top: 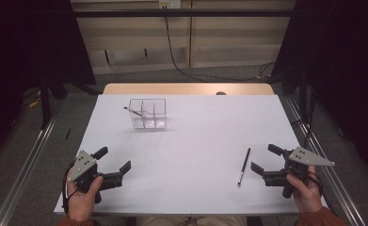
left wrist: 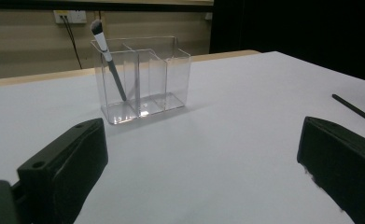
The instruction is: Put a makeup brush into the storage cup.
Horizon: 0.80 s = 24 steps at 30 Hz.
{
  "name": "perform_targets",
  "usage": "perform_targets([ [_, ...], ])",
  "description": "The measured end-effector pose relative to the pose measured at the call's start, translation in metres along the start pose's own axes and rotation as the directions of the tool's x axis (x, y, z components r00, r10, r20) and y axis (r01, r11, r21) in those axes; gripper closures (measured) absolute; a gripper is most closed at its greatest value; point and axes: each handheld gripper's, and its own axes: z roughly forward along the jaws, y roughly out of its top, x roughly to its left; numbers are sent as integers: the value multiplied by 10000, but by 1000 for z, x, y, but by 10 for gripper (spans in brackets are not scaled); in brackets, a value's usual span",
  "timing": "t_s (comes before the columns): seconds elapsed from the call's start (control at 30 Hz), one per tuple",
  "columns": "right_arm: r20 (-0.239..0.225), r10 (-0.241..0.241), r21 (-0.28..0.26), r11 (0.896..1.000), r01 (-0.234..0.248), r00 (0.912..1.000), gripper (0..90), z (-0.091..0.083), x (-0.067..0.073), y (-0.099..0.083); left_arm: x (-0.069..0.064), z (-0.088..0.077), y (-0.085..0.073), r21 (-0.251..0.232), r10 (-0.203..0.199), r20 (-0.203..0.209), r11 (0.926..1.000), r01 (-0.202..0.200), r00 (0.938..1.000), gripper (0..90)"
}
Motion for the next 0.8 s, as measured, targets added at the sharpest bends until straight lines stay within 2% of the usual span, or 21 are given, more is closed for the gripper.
perform_targets([
  [0.2, 319, -2, 76, 10000, -1, 9995, 4, 7, -8, 6, 1, 0, 0, 7, -11, 26, 10000, 11, 10000, 19],
  [0.47, 502, -23, 138, 9999, 16, 9987, 3, 12, -19, 19, 0, 1, 0, 7, -3, 36, 10000, 3, 10000, 19],
  [0.8, 457, -445, 1027, 9939, 396, 9980, 1, 25, -29, 33, 1, 1, -1, -1, -45, -51, 10000, 45, 10000, 19],
])
